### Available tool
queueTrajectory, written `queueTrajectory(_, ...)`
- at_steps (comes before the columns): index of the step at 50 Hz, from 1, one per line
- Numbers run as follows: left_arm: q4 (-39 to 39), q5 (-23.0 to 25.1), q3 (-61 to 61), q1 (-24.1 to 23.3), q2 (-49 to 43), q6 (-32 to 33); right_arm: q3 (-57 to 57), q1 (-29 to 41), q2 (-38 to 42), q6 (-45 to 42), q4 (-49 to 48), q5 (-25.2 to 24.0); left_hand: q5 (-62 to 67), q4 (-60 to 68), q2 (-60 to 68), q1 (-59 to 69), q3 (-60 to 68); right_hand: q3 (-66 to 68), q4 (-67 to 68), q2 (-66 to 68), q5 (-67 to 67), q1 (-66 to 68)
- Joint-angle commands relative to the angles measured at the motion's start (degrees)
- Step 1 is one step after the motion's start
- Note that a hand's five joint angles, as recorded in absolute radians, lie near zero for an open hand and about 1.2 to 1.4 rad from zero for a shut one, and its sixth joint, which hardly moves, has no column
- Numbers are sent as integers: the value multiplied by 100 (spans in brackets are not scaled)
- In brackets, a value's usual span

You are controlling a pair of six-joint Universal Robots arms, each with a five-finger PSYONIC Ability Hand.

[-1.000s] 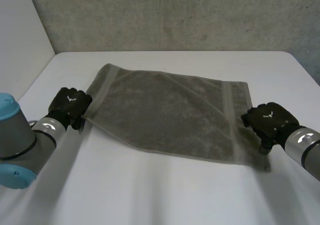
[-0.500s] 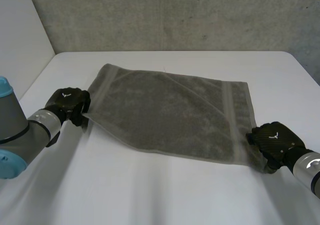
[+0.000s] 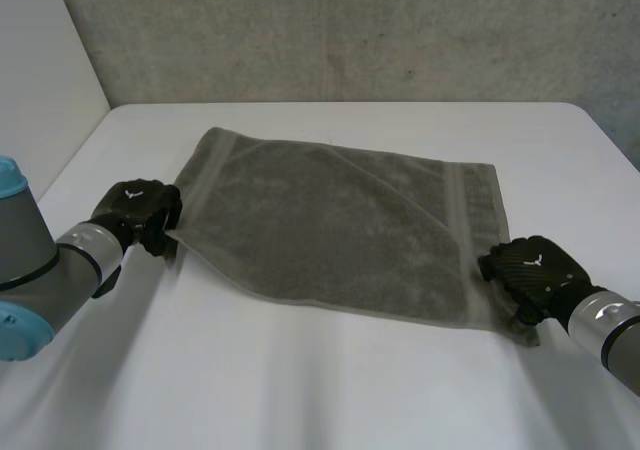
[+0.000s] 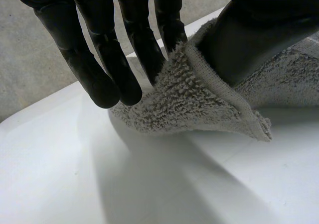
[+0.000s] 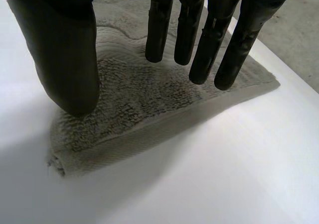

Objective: Fold the towel.

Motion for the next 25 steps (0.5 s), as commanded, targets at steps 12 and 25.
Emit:
queueTrajectory(12, 9, 0, -13, 8, -6, 10, -191, 157, 296, 229, -4, -5, -1549, -732, -693, -367, -834, 1048, 1039, 1107, 992, 1020)
queueTrajectory(25, 17, 0, -22, 8, 29, 1, -288, 140, 244, 247, -66, 92, -1549, -732, -693, -367, -834, 4677, 4668, 4736, 4621, 4649)
